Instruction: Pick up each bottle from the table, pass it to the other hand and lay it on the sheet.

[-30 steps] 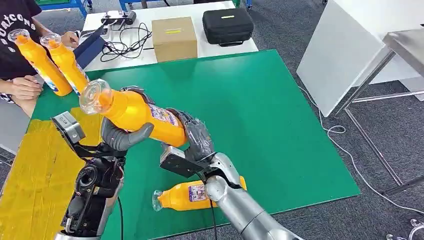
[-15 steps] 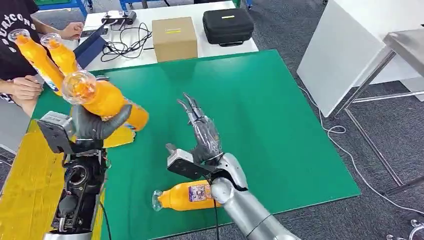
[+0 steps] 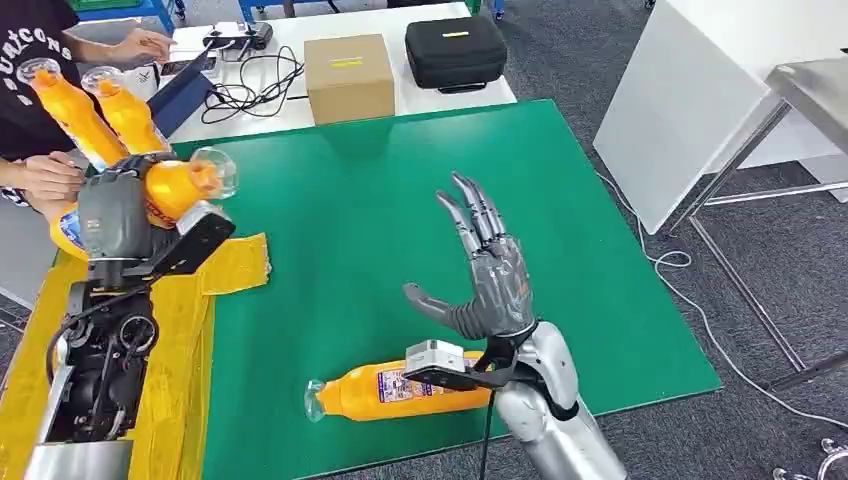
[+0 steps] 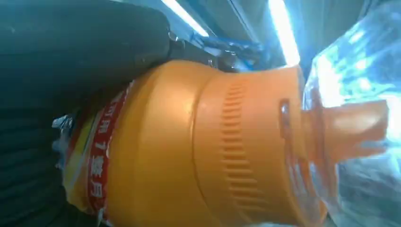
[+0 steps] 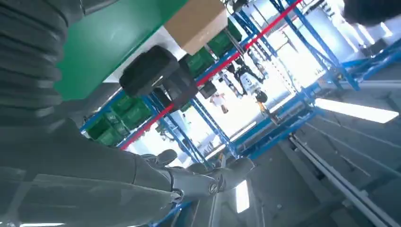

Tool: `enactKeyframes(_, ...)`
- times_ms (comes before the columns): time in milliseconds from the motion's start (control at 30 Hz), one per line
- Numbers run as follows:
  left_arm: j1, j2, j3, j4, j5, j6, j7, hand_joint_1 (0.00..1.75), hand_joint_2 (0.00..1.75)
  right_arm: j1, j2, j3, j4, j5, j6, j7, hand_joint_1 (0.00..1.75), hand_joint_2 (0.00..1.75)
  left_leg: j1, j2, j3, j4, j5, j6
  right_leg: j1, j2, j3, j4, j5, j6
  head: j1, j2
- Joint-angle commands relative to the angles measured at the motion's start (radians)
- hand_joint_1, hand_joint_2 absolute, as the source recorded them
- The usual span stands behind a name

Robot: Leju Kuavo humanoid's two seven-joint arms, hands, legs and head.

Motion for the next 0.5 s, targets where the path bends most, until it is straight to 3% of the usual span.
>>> enactKeyframes(33, -0.327, 0.108, -0.149, 0.719, -0.304, -0.182, 0.125, 1.75, 1.75, 0.024, -0.051, -0.070, -0.039, 0.003, 0.011, -0.001, 0.00, 1.75, 0.001, -0.003, 0.005, 0.000, -0.001, -0.002, 0.002, -0.004, 0.006, 0.000, -0.002, -0.001, 0.000, 0.000)
enactKeyframes(133, -0.378, 0.114, -0.193, 0.867, -0.319, -0.279, 0.068, 1.75, 1.75, 0.017, -0.052, -0.088, -0.044, 0.003, 0.018, 0.015, 0.00, 1.75, 0.000, 0.000, 0.003, 0.000, 0.000, -0.002, 0.001, -0.001, 0.003, 0.000, -0.001, -0.001, -0.001, 0.000)
enactKeyframes(500, -0.376, 0.115, -0.192, 0.869, -0.319, -0.275, 0.066, 1.75, 1.75, 0.016, -0.052, -0.089, -0.043, 0.002, 0.019, 0.015, 0.00, 1.75, 0.002, 0.002, 0.004, 0.001, -0.002, -0.003, 0.002, 0.001, 0.005, 0.001, -0.002, -0.001, 0.000, 0.000)
